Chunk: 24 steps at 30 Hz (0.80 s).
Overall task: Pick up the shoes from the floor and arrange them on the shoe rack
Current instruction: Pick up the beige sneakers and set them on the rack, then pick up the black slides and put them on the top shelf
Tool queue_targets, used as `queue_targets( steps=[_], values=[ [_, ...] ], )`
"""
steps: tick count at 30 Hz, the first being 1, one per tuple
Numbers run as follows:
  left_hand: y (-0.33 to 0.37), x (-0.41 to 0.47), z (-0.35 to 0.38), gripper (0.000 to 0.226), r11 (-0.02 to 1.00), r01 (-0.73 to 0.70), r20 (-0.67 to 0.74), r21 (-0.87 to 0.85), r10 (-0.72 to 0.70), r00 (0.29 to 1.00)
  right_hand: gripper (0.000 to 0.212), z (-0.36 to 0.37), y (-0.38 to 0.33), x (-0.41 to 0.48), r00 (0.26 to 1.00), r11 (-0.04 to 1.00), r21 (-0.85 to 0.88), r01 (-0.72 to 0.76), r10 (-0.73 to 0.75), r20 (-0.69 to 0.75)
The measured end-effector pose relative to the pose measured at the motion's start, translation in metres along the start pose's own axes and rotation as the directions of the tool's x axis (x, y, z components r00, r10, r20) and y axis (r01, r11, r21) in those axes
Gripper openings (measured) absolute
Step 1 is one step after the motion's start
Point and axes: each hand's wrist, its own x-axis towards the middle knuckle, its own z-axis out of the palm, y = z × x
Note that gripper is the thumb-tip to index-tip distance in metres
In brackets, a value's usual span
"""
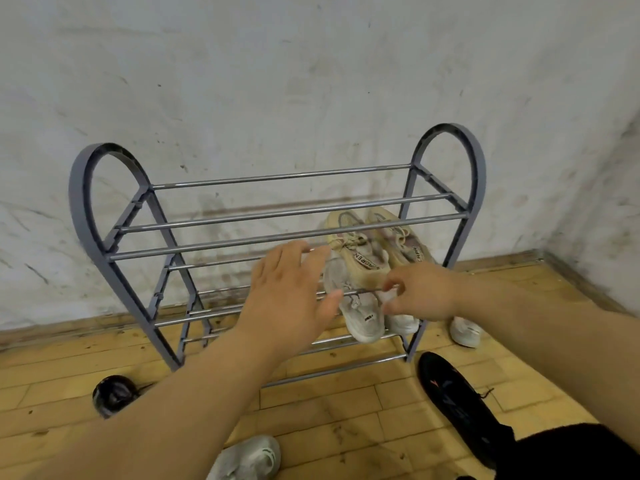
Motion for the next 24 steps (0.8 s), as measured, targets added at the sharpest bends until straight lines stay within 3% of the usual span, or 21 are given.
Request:
queue_targets(
  steps=[3,5,8,11,18,20,24],
  values=[
    [0.045,-0.006,0.025,0.067,0.986,-0.016,0.136,-0.167,0.039,0.99,0.054,-0.006,0.045,-0.043,0.951,0.991,0.082,-0.105,0.076,0.301],
    [0.075,-0.01,0.047,0.067,0.979,-0.034,0.26,-0.203,0.087,0.962,0.064,0.011,0.088,-0.058,0.922,0.98,0.07,-0.189,0.152,0.357],
    [0.11,-0.012,0.087,0.066,0.979,-0.047,0.399,-0.199,0.124,0.909,0.084,0.067,0.158,-0.061,0.886,0.913,0.172,-0.37,0.29,0.362],
    [0.133,-0.007,0.128,0.069,0.978,0.042,0.508,-0.207,0.07,0.858,0.106,0.145,0.218,-0.053,0.833,0.77,0.349,-0.534,0.409,0.372],
    [0.149,-0.004,0.199,0.074,0.923,0.265,0.646,-0.279,-0.024,0.763,0.137,0.301,0.269,-0.017,0.774,0.602,0.487,-0.633,0.512,0.373],
    [0.147,-0.003,0.21,0.073,0.916,0.3,0.676,-0.267,-0.044,0.735,0.135,0.333,0.276,-0.009,0.776,0.6,0.496,-0.628,0.532,0.338],
    [0.138,-0.005,0.228,0.073,0.893,0.354,0.71,-0.279,-0.056,0.702,0.128,0.35,0.282,-0.009,0.81,0.697,0.416,-0.584,0.527,0.256]
  ],
)
